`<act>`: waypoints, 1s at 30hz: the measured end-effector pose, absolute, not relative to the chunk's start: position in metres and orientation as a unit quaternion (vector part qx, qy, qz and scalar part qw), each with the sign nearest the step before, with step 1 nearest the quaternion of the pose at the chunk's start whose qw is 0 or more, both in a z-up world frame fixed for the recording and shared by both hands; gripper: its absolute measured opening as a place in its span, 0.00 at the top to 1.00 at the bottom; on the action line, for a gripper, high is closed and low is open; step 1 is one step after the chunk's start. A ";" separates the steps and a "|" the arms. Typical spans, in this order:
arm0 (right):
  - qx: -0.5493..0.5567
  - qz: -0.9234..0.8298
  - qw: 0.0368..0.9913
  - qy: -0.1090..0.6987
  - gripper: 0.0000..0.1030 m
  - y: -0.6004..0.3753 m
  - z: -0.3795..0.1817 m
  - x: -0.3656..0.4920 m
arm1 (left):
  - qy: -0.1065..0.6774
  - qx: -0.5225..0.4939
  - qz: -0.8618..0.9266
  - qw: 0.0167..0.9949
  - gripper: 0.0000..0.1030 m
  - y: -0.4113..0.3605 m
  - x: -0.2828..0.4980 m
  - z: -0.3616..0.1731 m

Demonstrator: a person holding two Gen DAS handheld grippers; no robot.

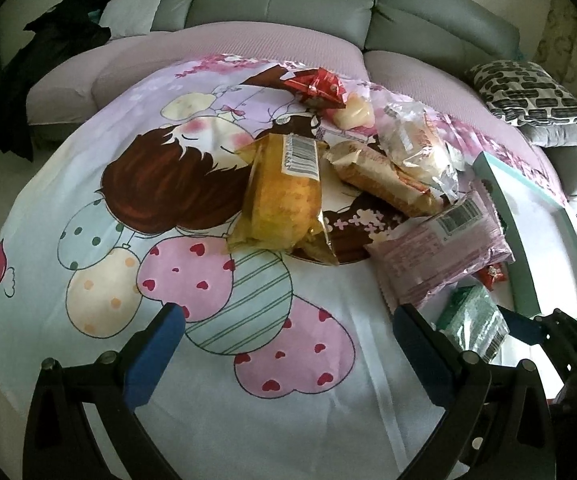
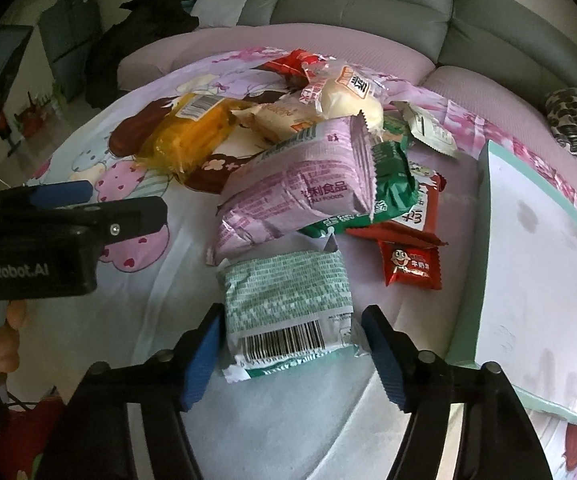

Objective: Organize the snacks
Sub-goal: 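Grasp the pale green wrapped pack with the right gripper while the left gripper reaches for the pink bag, then lift the green pack with the right gripper while the left gripper grasps the pink bag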

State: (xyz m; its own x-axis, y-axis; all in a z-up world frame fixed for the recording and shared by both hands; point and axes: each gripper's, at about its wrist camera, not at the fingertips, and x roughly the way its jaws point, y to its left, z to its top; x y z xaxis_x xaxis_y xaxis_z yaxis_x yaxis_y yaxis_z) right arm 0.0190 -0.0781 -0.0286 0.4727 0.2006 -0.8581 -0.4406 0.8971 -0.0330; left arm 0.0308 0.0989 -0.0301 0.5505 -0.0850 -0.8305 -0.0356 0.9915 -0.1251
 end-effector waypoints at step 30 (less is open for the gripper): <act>-0.049 0.133 0.894 0.425 0.40 -0.156 0.036 -0.001 | 0.473 -0.026 -0.062 0.879 0.00 0.050 0.042 0.002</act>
State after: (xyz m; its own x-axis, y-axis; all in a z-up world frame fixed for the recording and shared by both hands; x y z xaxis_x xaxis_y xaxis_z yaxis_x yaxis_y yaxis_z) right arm -0.0006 -0.1560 0.0364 0.6037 0.1956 -0.7728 -0.2785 0.9601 0.0255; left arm 0.0420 0.0502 0.0021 0.5449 -0.1337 -0.8278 0.0849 0.9909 -0.1042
